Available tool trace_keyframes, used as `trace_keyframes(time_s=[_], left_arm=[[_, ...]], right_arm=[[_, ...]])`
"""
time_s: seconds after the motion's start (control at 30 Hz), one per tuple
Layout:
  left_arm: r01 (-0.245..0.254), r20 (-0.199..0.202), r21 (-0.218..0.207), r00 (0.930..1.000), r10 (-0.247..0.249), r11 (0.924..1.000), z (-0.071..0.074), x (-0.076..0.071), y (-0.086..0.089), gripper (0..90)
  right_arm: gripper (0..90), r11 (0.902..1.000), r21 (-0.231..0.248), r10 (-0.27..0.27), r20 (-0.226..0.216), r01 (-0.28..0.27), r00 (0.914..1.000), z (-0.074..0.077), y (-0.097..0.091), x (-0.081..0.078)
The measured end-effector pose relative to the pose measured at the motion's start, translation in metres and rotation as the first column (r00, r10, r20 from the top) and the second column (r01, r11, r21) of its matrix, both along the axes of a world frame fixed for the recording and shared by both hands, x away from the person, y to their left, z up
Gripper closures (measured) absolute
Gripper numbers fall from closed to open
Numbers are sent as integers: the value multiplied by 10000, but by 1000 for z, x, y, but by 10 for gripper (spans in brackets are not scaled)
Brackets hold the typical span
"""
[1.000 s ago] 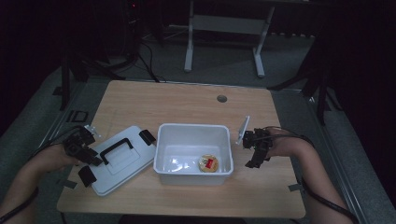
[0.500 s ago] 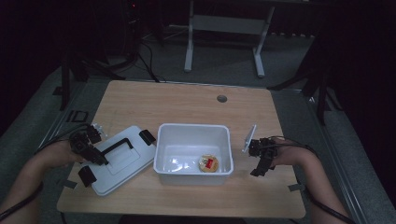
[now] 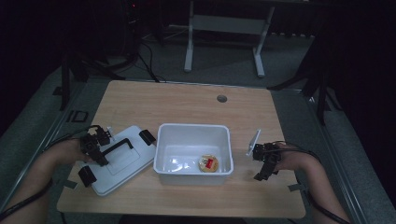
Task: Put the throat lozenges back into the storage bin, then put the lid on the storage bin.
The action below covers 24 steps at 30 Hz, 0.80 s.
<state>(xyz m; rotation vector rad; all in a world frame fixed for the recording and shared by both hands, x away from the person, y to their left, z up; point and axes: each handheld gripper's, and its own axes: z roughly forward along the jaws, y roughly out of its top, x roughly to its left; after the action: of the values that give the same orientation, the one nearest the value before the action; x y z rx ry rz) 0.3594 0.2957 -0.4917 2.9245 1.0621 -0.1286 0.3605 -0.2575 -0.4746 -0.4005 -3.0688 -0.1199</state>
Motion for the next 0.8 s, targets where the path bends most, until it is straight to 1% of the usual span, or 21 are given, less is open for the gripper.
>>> trace_keyframes(time_s=[0.03, 0.13, 0.2, 0.23, 0.4, 0.5, 0.6, 0.67, 0.8], left_arm=[[8, 2, 9, 10000, -8, 10000, 0, 0, -1, 706], [-35, -150, -219, 9999, 32, 9998, -1, 1, -1, 757], [-97, -351, -301, 9993, 86, 9995, -1, 2, -2, 796], [-28, -397, -288, 9992, 16, 9996, -2, 3, -3, 814], [6, -513, -290, 9987, -21, 9996, -1, 4, -3, 829], [-19, -472, -369, 9989, 1, 9993, -1, 4, -2, 831], [95, -398, -507, 9991, -115, 9987, 3, 3, 0, 836], [243, -304, -649, 9992, -263, 9976, 6, 0, 1, 836], [112, -85, -880, 9999, -120, 9961, 18, -3, 9, 836]], right_arm=[[165, 10000, 18, -20, -11, 20, 10000, 0, 0, 0], [165, 10000, -31, -52, -83, 52, 10000, -3, -2, 0], [166, 9999, -97, -124, -85, 123, 9999, -4, -2, 0], [166, 9999, -106, -128, -107, 127, 9999, -5, -3, 0], [167, 9998, -63, -172, -168, 171, 9997, -7, -3, 0], [166, 9999, -47, -164, -207, 163, 9997, -9, -3, 0], [166, 9997, -19, -239, -219, 238, 9995, -9, -4, 1], [166, 9996, 25, -279, -173, 279, 9995, -7, -5, 1], [166, 9992, 155, -357, -57, 358, 9993, -5, -6, 1]])
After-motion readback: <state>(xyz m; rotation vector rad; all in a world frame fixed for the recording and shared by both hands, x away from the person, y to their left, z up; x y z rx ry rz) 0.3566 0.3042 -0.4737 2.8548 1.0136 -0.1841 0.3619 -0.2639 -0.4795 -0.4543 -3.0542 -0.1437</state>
